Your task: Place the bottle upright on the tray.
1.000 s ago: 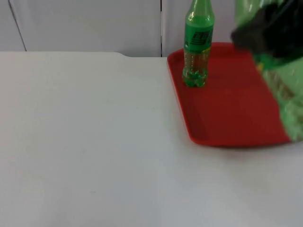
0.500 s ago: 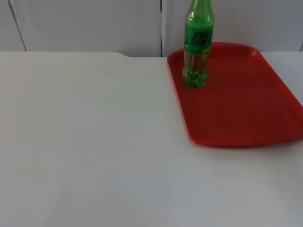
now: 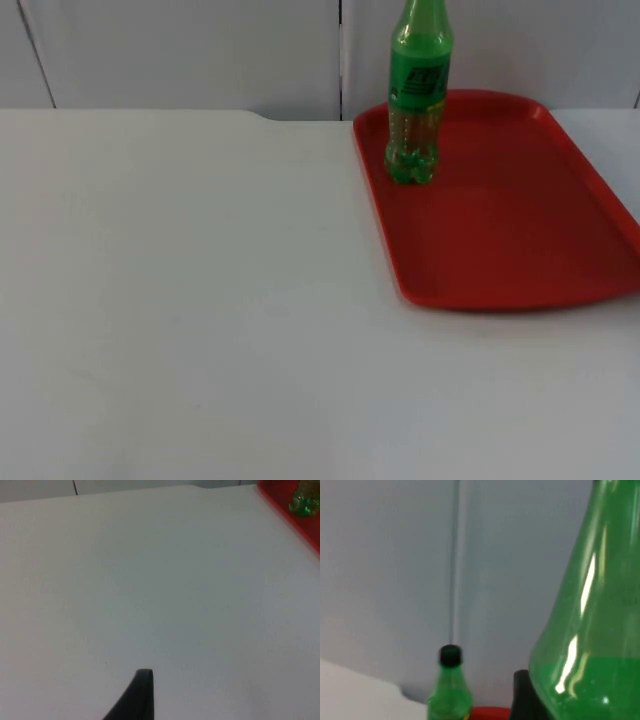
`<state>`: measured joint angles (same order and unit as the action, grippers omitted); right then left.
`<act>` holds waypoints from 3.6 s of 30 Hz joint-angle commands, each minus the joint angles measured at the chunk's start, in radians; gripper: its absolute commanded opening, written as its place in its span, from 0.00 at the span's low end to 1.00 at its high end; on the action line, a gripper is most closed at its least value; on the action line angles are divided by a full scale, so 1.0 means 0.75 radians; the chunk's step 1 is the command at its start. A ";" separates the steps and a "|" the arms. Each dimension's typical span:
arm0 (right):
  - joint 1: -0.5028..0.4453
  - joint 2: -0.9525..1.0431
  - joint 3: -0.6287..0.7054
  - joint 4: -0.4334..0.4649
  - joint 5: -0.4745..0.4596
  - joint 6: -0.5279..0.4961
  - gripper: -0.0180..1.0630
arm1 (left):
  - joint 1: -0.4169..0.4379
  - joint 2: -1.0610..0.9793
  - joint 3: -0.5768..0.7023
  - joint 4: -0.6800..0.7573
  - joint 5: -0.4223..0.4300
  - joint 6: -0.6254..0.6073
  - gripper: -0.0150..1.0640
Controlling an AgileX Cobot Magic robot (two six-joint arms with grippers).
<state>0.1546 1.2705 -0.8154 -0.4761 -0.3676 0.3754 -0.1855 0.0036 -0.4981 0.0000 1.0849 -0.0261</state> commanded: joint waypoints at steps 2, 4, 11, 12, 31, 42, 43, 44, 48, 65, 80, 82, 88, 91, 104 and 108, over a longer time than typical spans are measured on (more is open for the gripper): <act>0.002 0.082 0.007 0.540 -0.123 -0.406 0.02 | -0.004 -0.005 0.005 0.000 -0.015 -0.007 0.99; 0.030 0.180 0.007 0.904 -0.322 -0.681 0.02 | -0.004 -0.005 0.005 0.000 -0.015 -0.007 0.99; 0.089 0.417 0.007 0.944 -0.673 -0.730 0.02 | -0.004 -0.005 0.005 0.000 -0.015 -0.007 0.99; 0.091 0.486 0.007 0.865 -0.773 -0.721 0.02 | -0.004 -0.005 0.005 0.000 -0.015 -0.007 0.99; 0.091 1.094 -0.307 0.635 -1.138 -0.545 0.02 | -0.004 -0.005 0.005 0.000 -0.015 -0.007 0.99; 0.091 1.308 -0.480 0.635 -1.138 -0.545 0.02 | -0.004 -0.005 0.005 0.000 -0.015 -0.007 0.99; 0.091 1.330 -0.501 0.635 -1.138 -0.545 0.02 | -0.004 -0.005 0.005 0.000 -0.015 -0.007 0.99; 0.091 1.351 -0.517 0.635 -1.138 -0.545 0.02 | -0.004 -0.005 0.005 0.000 -0.015 -0.007 0.99; 0.091 1.405 -0.568 0.635 -1.138 -0.545 0.02 | -0.004 -0.005 0.005 0.000 -0.015 -0.007 0.99; 0.091 1.547 -0.630 0.644 -1.138 -0.545 0.02 | -0.004 -0.005 0.005 0.000 -0.015 -0.007 0.99; 0.091 1.547 -0.623 0.649 -1.138 -0.557 0.67 | -0.004 -0.005 0.005 0.000 -0.015 -0.007 0.99; 0.091 1.547 -0.623 0.649 -1.138 -0.557 0.72 | -0.004 -0.005 0.005 0.000 -0.015 -0.007 0.99; 0.091 1.547 -0.623 0.635 -1.138 -0.549 0.73 | -0.004 -0.005 0.005 0.000 -0.015 -0.007 0.99; 0.091 1.547 -0.623 0.635 -1.138 -0.549 0.73 | -0.004 -0.005 0.005 0.000 -0.015 -0.007 0.99; 0.103 1.503 -0.568 0.558 -1.138 -0.630 0.99 | -0.004 -0.005 0.005 0.000 -0.015 -0.007 0.99; 0.103 1.397 -0.455 0.588 -1.105 -0.615 0.99 | -0.004 -0.005 0.005 0.000 -0.015 -0.007 0.99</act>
<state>0.2259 2.3733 -1.1944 -0.0453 -1.2133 -0.0803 -0.1855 0.0036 -0.4981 0.0000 1.0849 -0.0261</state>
